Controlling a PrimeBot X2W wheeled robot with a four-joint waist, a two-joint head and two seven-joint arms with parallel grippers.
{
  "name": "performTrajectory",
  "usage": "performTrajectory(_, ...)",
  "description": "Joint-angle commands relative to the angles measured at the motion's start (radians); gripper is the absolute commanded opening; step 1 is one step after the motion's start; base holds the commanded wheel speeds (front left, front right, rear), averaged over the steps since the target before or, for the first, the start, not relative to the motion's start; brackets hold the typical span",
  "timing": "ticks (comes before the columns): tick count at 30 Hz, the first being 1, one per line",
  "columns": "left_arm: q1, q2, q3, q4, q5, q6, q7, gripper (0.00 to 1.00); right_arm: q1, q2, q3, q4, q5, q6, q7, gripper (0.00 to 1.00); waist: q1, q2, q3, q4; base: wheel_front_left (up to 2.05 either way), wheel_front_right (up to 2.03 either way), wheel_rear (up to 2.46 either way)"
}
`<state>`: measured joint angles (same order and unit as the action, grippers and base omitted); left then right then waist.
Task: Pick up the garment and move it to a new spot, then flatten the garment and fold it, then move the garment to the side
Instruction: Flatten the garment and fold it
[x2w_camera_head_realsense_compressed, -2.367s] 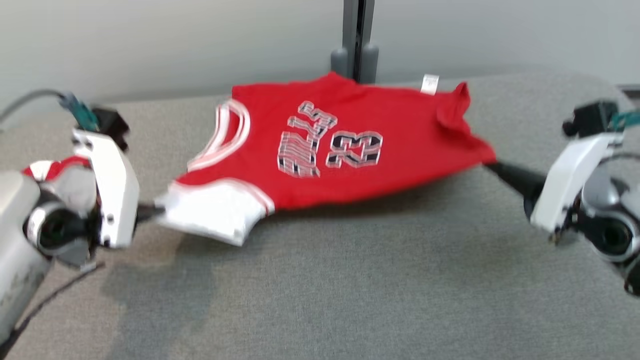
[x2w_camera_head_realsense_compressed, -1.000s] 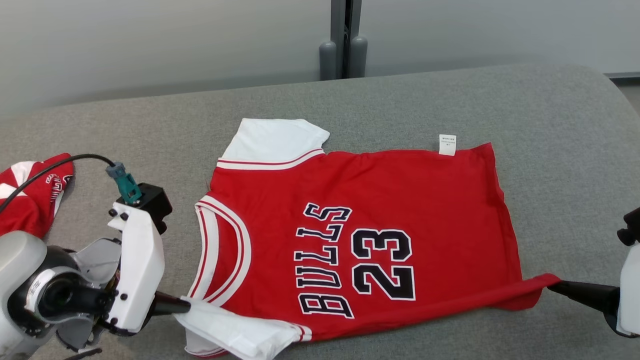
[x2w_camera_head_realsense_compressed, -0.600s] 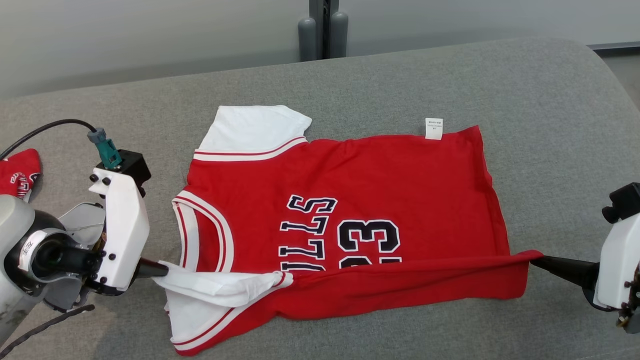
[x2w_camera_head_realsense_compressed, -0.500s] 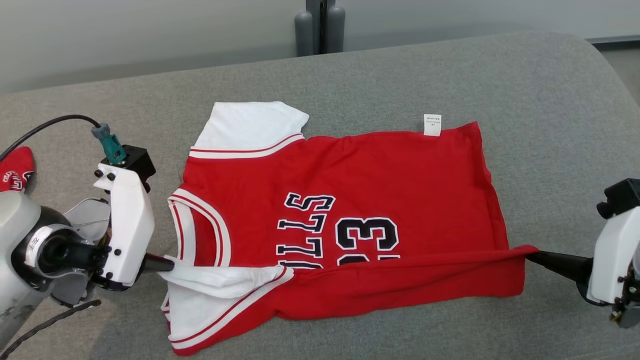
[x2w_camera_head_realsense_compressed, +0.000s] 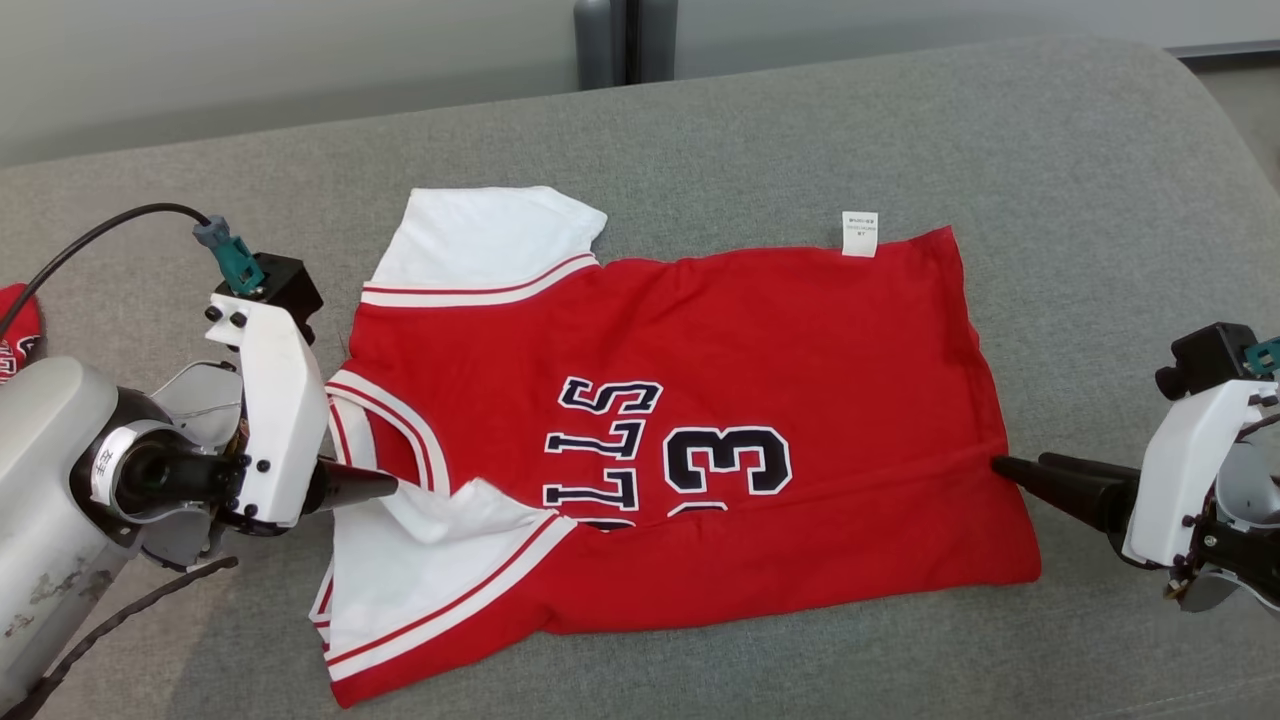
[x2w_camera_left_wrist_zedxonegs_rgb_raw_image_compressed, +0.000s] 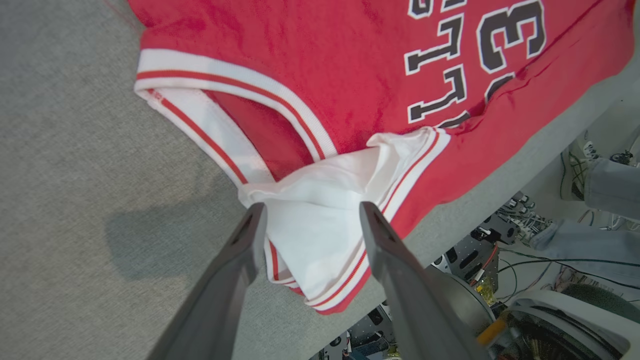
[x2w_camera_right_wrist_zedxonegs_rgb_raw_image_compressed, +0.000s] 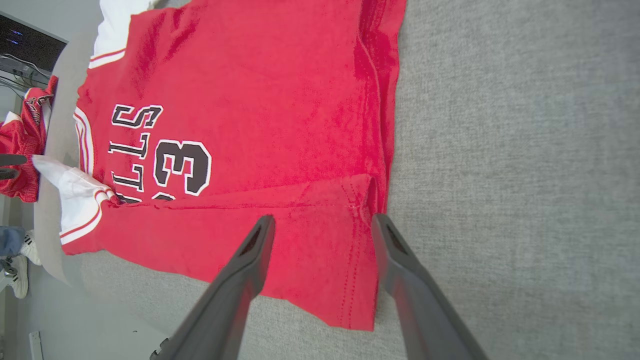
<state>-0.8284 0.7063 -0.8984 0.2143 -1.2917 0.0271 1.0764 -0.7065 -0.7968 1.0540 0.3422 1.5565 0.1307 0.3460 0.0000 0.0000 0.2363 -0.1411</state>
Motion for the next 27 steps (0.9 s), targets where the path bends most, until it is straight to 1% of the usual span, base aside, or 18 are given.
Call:
performTrajectory(1, -0.003, -0.005, 0.007, 0.019, 0.012, -0.009, -0.024, 1.0, 0.001, -0.001, -0.011, 0.008, -0.008, 0.0, -0.023, 1.0, 0.0, 0.0, -0.015, 0.004, 0.0, 0.0, 0.0)
performTrajectory(5, 0.011, -0.01, 0.02, 0.042, 0.026, -0.029, -0.081, 1.0, 0.009, -0.006, -0.039, -0.004, -0.021, 0.0, -0.084, 1.0, 0.0, 0.0, -0.049, 0.008, 0.0, 0.0, 0.0)
performTrajectory(6, 0.011, -0.01, 0.02, 0.042, 0.026, -0.029, -0.081, 1.0, 0.009, -0.006, -0.039, -0.004, -0.021, 0.0, -0.084, 1.0, 0.0, 0.0, -0.049, 0.008, 0.0, 0.0, 0.0)
performTrajectory(7, 0.016, -0.01, 0.027, 0.042, 0.03, -0.038, -0.105, 1.0, 0.015, -0.007, -0.048, -0.009, -0.024, 0.0, -0.106, 1.0, 0.0, 0.0, -0.058, 0.009, 0.0, 0.0, 0.0)
performTrajectory(10, 0.032, -0.011, 0.058, 0.034, 0.05, -0.053, -0.213, 1.0, 0.033, -0.015, -0.076, -0.024, -0.055, 0.0, -0.195, 1.0, 0.0, 0.0, -0.083, 0.011, 0.0, 0.0, 0.0)
performTrajectory(14, 0.075, 0.013, 0.078, 0.01, 0.158, -0.017, -0.402, 1.0, 0.082, -0.02, -0.123, -0.037, -0.119, 0.0, -0.35, 1.0, 0.0, 0.0, -0.114, 0.014, 0.0, 0.0, 0.0)
performTrajectory(15, 0.09, 0.013, 0.09, -0.001, 0.175, -0.002, -0.454, 1.0, 0.101, -0.02, -0.138, -0.039, -0.136, 0.0, -0.396, 1.0, 0.0, 0.0, -0.121, 0.017, 0.0, 0.0, 0.0)
performTrajectory(17, 0.124, 0.033, 0.107, -0.025, 0.224, 0.034, -0.551, 1.0, 0.142, -0.018, -0.172, -0.036, -0.169, 0.0, -0.485, 1.0, 0.0, 0.0, -0.131, 0.021, 0.0, 0.0, 0.0)
performTrajectory(19, 0.174, 0.04, 0.127, -0.054, 0.26, 0.087, -0.657, 1.0, 0.19, -0.01, -0.208, -0.036, -0.199, 0.0, -0.558, 1.0, 0.0, 0.0, -0.139, 0.027, 0.0, 0.0, 0.0)
performTrajectory(20, 0.205, 0.041, 0.143, -0.065, 0.274, 0.124, -0.708, 1.0, 0.213, -0.005, -0.233, -0.03, -0.219, 0.0, -0.58, 1.0, 0.0, 0.0, -0.142, 0.029, 0.0, 0.0, 0.0)
performTrajectory(21, 0.235, 0.045, 0.147, -0.081, 0.294, 0.153, -0.752, 1.0, 0.242, 0.004, -0.257, -0.027, -0.237, 0.0, -0.593, 1.0, 0.0, 0.0, -0.145, 0.031, 0.0, 0.0, 0.0)
performTrajectory(23, 0.301, 0.031, 0.178, -0.12, 0.285, 0.214, -0.839, 1.0, 0.301, 0.03, -0.314, -0.021, -0.273, 0.0, -0.607, 1.0, 0.0, 0.0, -0.148, 0.036, 0.0, 0.0, 0.0)
performTrajectory(27, 0.446, 0.008, 0.199, -0.196, 0.274, 0.3, -0.954, 1.0, 0.423, 0.09, -0.413, -0.003, -0.351, 0.0, -0.612, 1.0, 0.0, 0.0, -0.155, 0.046, 0.0, 0.0, 0.0)
